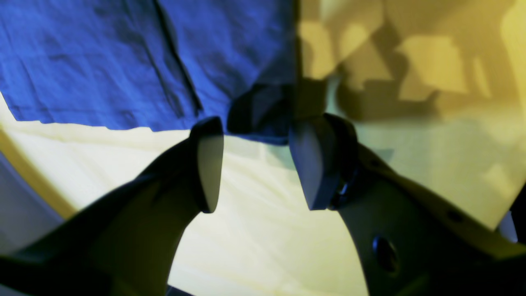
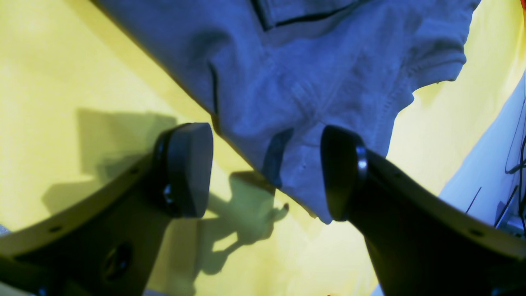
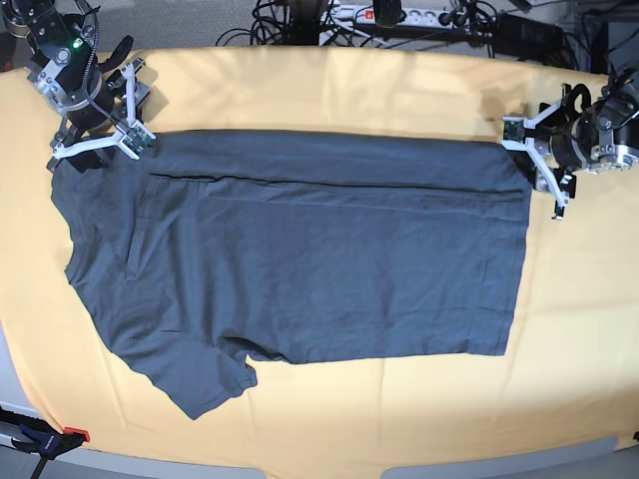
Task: Fold the T-shirt properly
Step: 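Release the folded edge and regrasp the fold line with both grippers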
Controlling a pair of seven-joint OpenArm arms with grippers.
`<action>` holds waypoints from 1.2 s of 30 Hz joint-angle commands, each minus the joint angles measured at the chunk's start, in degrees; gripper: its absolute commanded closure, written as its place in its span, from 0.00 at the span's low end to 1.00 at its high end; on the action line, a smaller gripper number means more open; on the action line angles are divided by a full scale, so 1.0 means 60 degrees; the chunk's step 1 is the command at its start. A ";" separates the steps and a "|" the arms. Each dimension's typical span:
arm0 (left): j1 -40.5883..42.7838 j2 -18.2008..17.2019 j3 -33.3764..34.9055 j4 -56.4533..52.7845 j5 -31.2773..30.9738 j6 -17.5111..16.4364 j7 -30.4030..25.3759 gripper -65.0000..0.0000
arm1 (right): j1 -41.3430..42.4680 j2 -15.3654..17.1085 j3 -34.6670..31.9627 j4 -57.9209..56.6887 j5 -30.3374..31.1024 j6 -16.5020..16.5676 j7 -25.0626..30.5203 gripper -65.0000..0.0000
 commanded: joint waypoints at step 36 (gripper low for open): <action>-0.0109 0.0299 -0.0124 -0.0401 0.0590 0.0812 -0.0430 0.90 | 0.0029 0.0164 0.0091 -0.0339 -0.0164 0.0605 -0.0087 0.36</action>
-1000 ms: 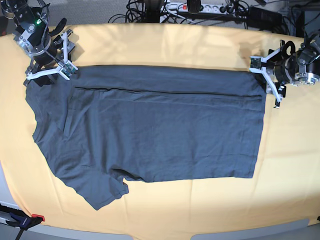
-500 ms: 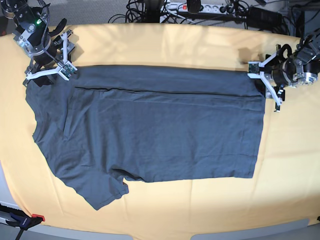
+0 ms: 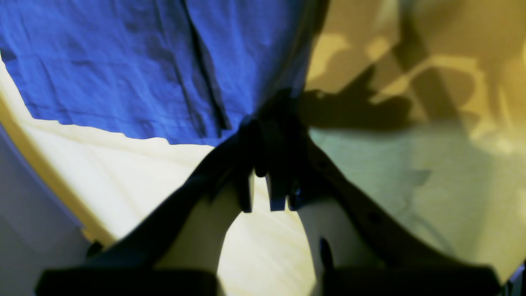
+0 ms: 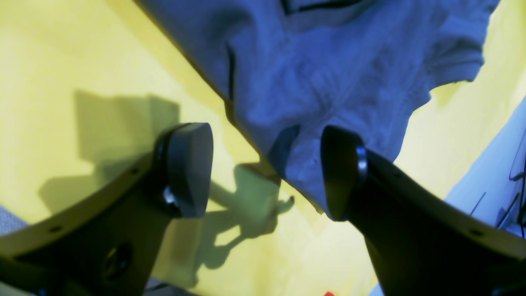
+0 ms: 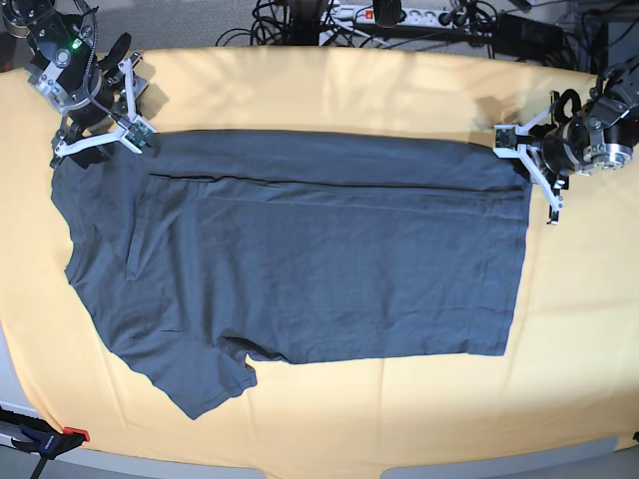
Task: Fold the T-shirt properly
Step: 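Release the folded edge and regrasp the fold line with both grippers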
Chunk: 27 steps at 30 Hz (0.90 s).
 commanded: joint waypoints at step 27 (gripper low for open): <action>-0.0164 -0.0244 -0.0124 0.0135 0.0124 0.0084 0.0004 1.00 | 0.0047 0.1253 0.0087 -0.2171 -0.1738 -0.0951 0.1501 0.57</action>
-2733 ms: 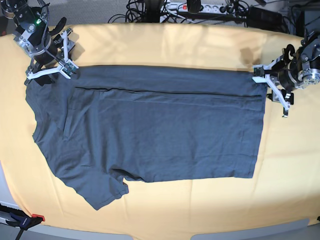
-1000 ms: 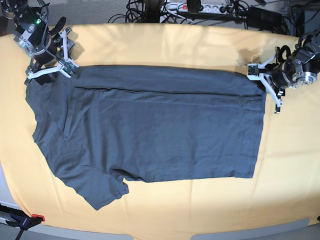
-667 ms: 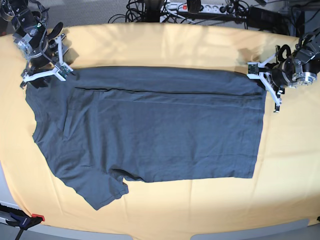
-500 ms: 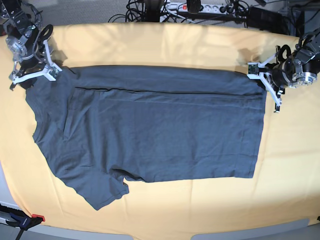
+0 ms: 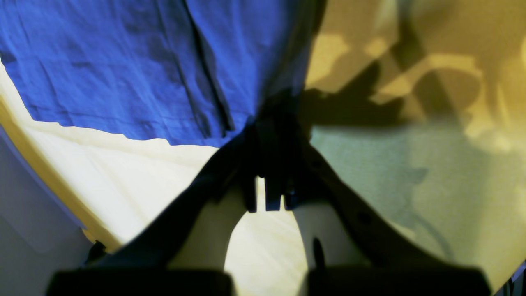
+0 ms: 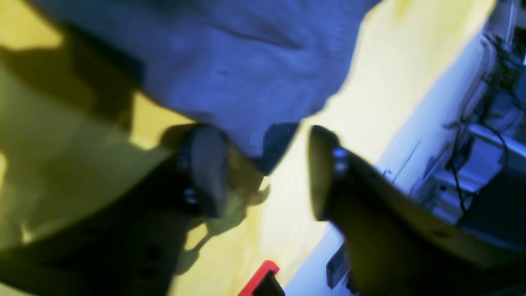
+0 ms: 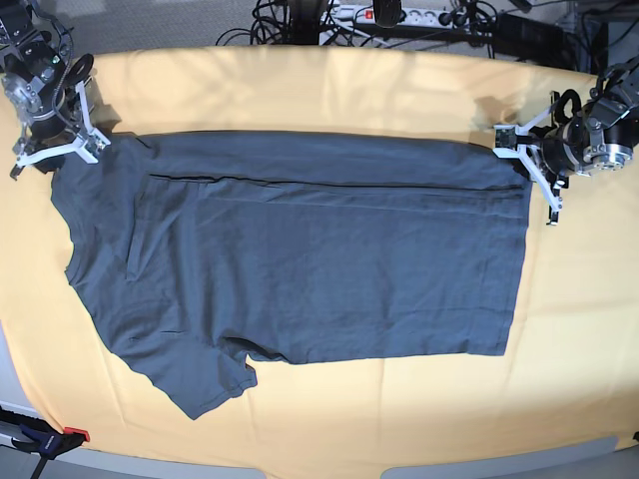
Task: Fold the T-shirt properly
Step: 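Release the folded edge and regrasp the fold line with both grippers, then pull the folded shirt toward the robot with both grippers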
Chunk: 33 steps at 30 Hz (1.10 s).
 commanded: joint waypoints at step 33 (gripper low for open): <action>-0.0131 -0.0827 -0.0124 0.0718 -0.0488 -0.0707 0.0284 1.00 | 0.1100 0.0193 0.0087 0.0011 0.0076 0.0189 -0.1705 1.00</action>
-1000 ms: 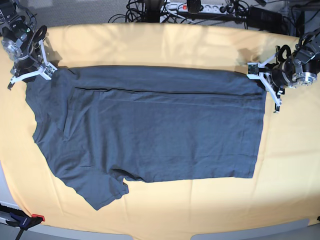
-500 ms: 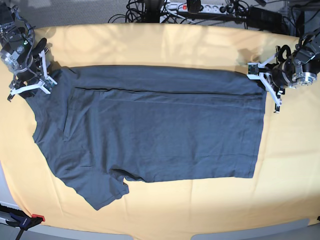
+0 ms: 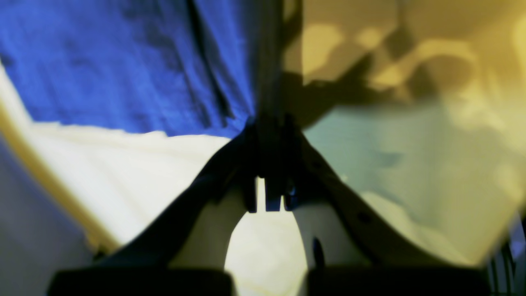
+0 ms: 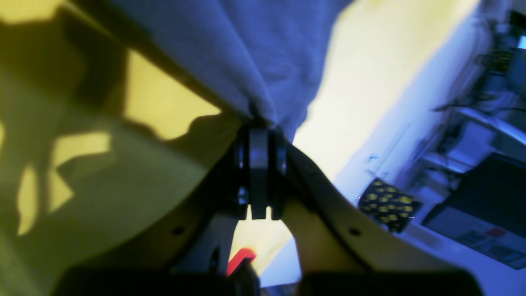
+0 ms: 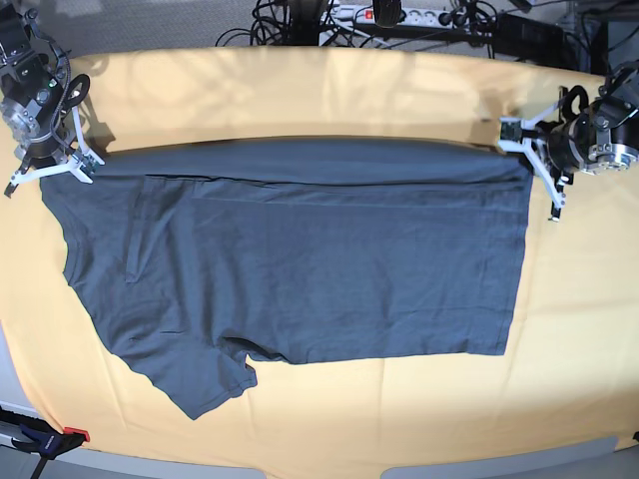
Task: Fold the T-shirt properly
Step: 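Pull the folded shirt toward the robot with both grippers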
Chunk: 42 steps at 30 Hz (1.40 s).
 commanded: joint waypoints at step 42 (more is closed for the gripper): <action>0.1257 -0.2646 -0.0120 0.2138 -0.3286 -0.0895 0.0765 1.00 | -0.2932 0.2477 0.0109 0.2084 0.2816 0.1038 -0.2433 1.00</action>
